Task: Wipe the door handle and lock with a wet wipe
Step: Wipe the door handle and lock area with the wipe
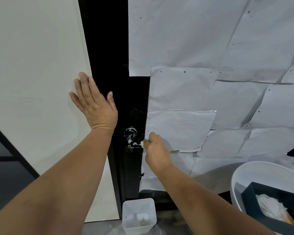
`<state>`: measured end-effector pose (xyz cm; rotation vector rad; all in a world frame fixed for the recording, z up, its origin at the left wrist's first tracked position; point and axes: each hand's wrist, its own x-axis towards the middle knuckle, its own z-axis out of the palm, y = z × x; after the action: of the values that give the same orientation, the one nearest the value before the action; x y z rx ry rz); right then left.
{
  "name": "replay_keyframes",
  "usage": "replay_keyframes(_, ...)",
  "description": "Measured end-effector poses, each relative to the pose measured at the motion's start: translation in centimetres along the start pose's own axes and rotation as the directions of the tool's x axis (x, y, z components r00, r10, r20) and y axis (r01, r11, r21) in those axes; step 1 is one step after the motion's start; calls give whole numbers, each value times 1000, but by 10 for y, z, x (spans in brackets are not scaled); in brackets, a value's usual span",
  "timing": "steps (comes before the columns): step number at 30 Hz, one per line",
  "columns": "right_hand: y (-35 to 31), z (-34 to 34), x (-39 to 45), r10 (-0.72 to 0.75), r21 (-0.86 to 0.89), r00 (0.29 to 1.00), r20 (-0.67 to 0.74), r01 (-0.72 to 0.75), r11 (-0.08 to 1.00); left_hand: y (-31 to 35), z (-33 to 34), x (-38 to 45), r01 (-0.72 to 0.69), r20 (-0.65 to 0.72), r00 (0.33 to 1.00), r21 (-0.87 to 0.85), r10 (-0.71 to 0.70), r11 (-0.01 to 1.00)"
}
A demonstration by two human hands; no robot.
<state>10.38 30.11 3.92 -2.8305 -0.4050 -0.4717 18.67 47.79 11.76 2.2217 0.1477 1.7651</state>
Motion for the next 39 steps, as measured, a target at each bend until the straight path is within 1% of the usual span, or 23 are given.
replay_keyframes(2, 1, 1, 1, -24, 5, 1000, 14, 24, 1000, 0, 0, 0, 1, 3, 1000, -10, -1, 1000)
replay_keyframes(4, 10, 2, -1, -30, -26, 999, 21, 30, 999, 0, 0, 0, 2, 4, 1000, -14, -2, 1000)
replay_keyframes(6, 18, 4, -5, 28, -52, 1000, 3, -28, 998, -1, 0, 0, 5, 3, 1000, 2, -5, 1000)
replay_keyframes(9, 17, 6, -7, 99, -17, 993, -57, -100, 995, -1, 0, 0, 4, 6, 1000, 10, -4, 1000)
replay_keyframes(15, -13, 4, 6, 11, 28, 1000, -30, -10, 1000, -1, 1, 0, 1, -6, 1000, 9, -1, 1000)
replay_keyframes(20, 5, 4, 1, -43, -32, 999, -1, 43, 999, -1, 2, 0, 0, -2, 1000, -1, 0, 1000)
replay_keyframes(22, 13, 1, -2, -33, -32, 999, -17, 33, 999, -1, 2, 0, -1, -8, 1000, -3, 1, 1000)
replay_keyframes(25, 14, 1, -1, 46, 54, 998, -35, -45, 998, -1, 2, 0, -6, -14, 1000, 1, 6, 1000)
replay_keyframes(26, 12, 1, 0, 53, 67, 998, -40, -51, 996, -1, 2, 0, -4, -16, 1000, 0, 4, 1000)
replay_keyframes(30, -7, 2, 6, 3, 120, 999, -44, 3, 993, 0, 2, 0, 0, -20, 1000, -1, 0, 1000)
replay_keyframes(33, -14, 1, 10, -65, 120, 998, -21, 67, 991, 0, 1, 0, -3, -19, 1000, -4, 3, 1000)
replay_keyframes(35, -7, 2, 8, -80, 77, 997, -14, 81, 994, -1, 1, 0, -9, -16, 1000, -6, 9, 1000)
replay_keyframes(39, 16, 3, 2, 4, 70, 999, -50, 0, 998, -1, 1, 0, -7, -20, 1000, -12, 6, 1000)
